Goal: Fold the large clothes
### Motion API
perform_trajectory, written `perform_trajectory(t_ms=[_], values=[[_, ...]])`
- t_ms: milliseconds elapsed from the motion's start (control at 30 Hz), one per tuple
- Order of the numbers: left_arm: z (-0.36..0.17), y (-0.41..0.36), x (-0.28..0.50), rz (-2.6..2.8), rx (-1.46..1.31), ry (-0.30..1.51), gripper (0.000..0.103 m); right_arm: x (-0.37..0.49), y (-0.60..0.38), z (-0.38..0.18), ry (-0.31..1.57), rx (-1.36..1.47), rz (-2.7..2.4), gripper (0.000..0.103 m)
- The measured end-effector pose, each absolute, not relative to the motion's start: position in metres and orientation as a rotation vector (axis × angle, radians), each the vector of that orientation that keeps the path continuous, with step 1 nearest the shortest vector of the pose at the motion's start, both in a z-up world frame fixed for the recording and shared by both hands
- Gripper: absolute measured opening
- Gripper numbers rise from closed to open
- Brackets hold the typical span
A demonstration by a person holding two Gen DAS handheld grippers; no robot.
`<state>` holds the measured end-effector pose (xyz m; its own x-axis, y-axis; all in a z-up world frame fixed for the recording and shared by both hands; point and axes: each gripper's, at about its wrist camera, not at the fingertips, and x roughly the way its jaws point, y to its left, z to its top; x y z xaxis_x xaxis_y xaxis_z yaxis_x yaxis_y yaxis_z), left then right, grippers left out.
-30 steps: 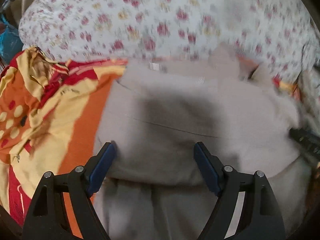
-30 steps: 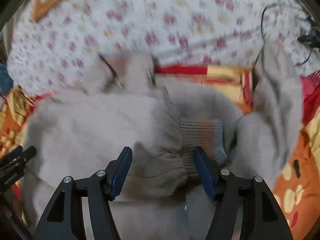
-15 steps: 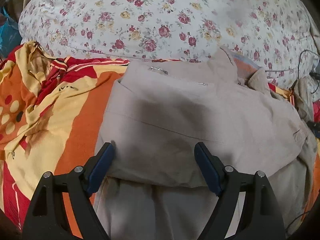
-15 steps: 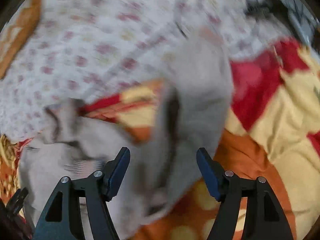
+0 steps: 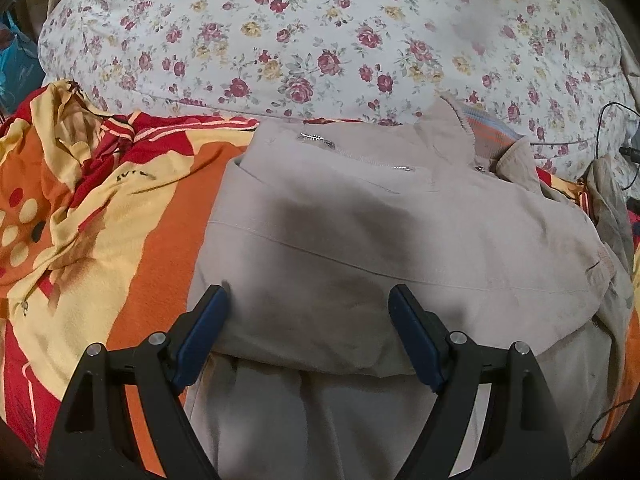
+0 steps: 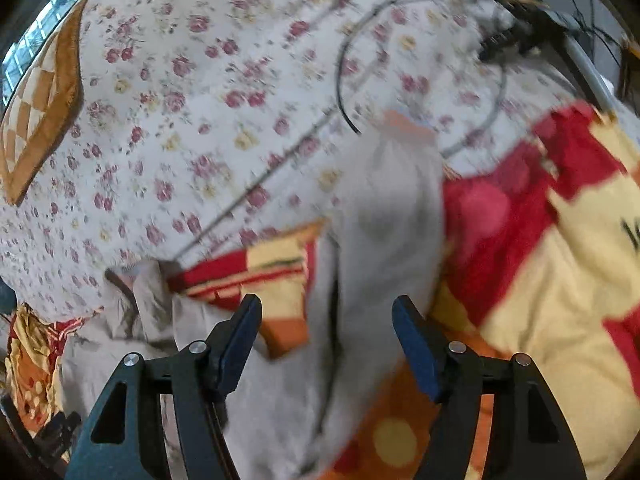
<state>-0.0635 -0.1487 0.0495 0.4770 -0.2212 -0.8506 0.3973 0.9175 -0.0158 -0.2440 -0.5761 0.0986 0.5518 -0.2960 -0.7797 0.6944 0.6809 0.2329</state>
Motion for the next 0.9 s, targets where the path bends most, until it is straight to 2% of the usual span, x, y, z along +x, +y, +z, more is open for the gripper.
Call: perform_trajectory(t_ms=[300, 333, 367, 400, 433, 667, 900], values=[[0.044, -0.151, -0.059, -0.381, 0.21, 1.01, 0.083, -0.193, -0.606, 0.05, 0.947, 0.503, -0.734, 0.064], [0.044, -0.151, -0.059, -0.381, 0.21, 1.01, 0.083, -0.194, -0.611, 0.046, 0.955, 0.51, -0.752, 0.048], [0.044, -0.152, -0.059, -0.38, 0.21, 1.011, 0.083, -0.196, -0.614, 0.043, 0.958, 0.523, -0.758, 0.022], [0.043, -0.152, -0.059, -0.379, 0.211, 1.011, 0.083, -0.2, -0.619, 0.04, 0.952, 0.555, -0.747, 0.011], [0.044, -0.152, -0.058, -0.379, 0.209, 1.011, 0.083, -0.207, -0.622, 0.041, 0.924, 0.599, -0.719, 0.007], [0.05, -0.147, -0.057, -0.371, 0.169, 1.006, 0.083, -0.256, -0.615, 0.089, 0.689, 0.742, -0.529, 0.003], [0.068, -0.132, -0.056, -0.353, 0.072, 0.98, 0.083, -0.266, -0.548, 0.169, 0.572, 0.69, -0.204, 0.003]])
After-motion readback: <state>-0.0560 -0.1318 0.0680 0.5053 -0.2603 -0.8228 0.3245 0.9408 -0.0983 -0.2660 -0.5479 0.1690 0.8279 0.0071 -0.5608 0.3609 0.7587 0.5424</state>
